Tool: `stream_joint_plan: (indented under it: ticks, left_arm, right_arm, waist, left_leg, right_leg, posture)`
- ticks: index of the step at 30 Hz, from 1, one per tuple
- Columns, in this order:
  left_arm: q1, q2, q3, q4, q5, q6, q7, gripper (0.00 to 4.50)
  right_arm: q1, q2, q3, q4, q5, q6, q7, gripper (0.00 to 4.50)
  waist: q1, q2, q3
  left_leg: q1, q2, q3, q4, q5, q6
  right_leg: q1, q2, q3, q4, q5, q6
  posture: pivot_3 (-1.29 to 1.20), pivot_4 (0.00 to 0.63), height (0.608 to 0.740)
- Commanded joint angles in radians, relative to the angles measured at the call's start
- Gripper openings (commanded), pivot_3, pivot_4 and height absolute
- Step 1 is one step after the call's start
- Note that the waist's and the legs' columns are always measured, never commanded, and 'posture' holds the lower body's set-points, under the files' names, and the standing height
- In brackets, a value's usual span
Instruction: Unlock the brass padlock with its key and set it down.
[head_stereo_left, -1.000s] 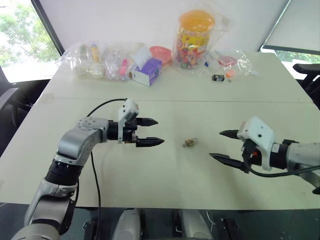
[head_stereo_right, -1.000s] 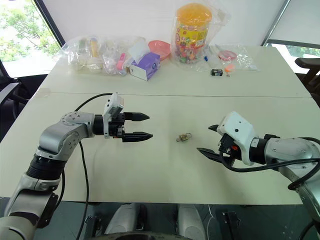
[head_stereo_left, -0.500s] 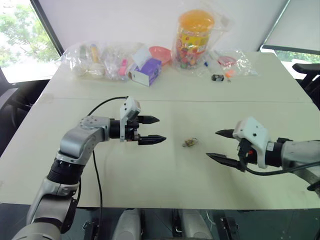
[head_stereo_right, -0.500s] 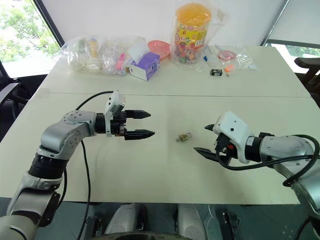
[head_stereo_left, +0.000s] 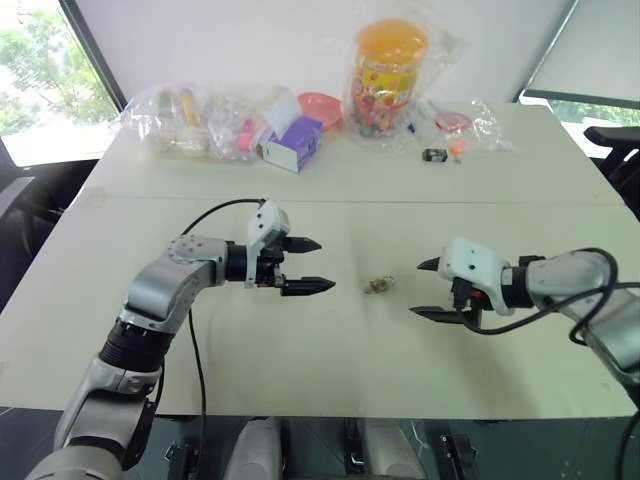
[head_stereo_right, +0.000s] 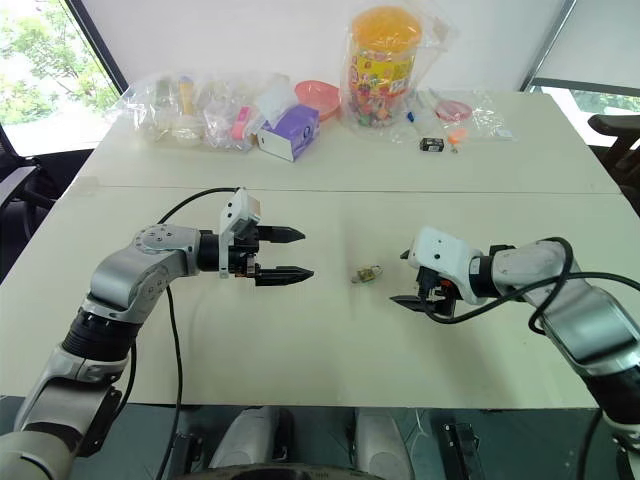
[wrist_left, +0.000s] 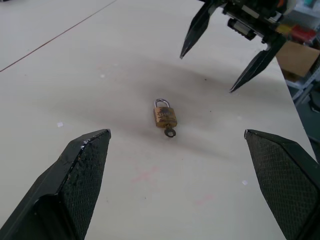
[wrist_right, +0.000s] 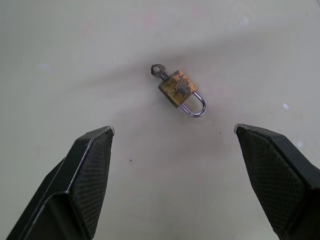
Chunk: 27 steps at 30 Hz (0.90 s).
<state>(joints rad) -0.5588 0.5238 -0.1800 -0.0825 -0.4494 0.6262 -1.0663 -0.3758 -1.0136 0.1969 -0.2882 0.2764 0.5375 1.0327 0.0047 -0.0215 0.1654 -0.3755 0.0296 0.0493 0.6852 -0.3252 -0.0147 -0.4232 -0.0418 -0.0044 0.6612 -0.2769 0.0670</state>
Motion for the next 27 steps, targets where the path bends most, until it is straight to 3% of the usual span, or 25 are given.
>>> stream_joint_plan:
  ticks: [1,9,19,22,27]
  left_arm:
    - [-0.010,-0.001,0.010,-0.025,0.002,-0.020,0.005,4.46]
    - [0.007,-0.010,0.019,-0.065,-0.010,0.001,0.036,4.46]
    - [0.012,-0.006,0.033,-0.085,-0.018,0.018,0.056,4.46]
    - [0.015,-0.006,0.035,-0.088,-0.018,0.018,0.060,4.50]
    - [0.018,-0.005,0.036,-0.089,-0.021,0.018,0.064,4.50]
  right_arm:
    - [-0.107,0.052,0.092,0.139,-0.096,-0.081,0.064,3.99]
    - [-0.302,0.233,0.203,0.456,-0.206,-0.183,0.151,3.99]
    - [-0.351,0.322,0.238,0.610,-0.249,-0.201,0.264,3.99]
    - [-0.328,0.324,0.247,0.590,-0.263,-0.205,0.281,3.19]
    - [-0.270,0.322,0.265,0.507,-0.290,-0.213,0.281,0.73]
  waist:
    - [-0.002,0.000,0.000]
    - [-0.001,0.000,0.000]
    - [-0.007,0.000,0.000]
    - [-0.015,0.000,0.000]
    - [-0.016,0.000,0.000]
  left_leg:
    - [0.000,0.000,0.000,0.000,0.000,0.000]
    - [-0.001,0.000,0.000,0.000,0.000,0.000]
    - [0.000,0.000,0.001,0.000,0.000,0.000]
    - [0.000,0.000,0.000,0.000,0.000,-0.001]
    - [0.000,0.000,0.000,0.000,0.000,-0.001]
  right_leg:
    - [0.000,0.000,0.000,0.000,0.000,0.000]
    - [-0.001,-0.001,0.000,0.000,0.000,0.000]
    - [-0.001,-0.002,0.000,0.001,0.000,0.000]
    - [-0.001,-0.003,0.000,0.001,0.000,0.000]
    - [-0.001,-0.003,0.000,0.002,0.000,0.000]
  posture:
    - [0.00,0.150,0.740]
    - [0.00,0.150,0.740]
    - [0.00,0.150,0.740]
    - [0.00,0.150,0.740]
    - [0.00,0.150,0.740]
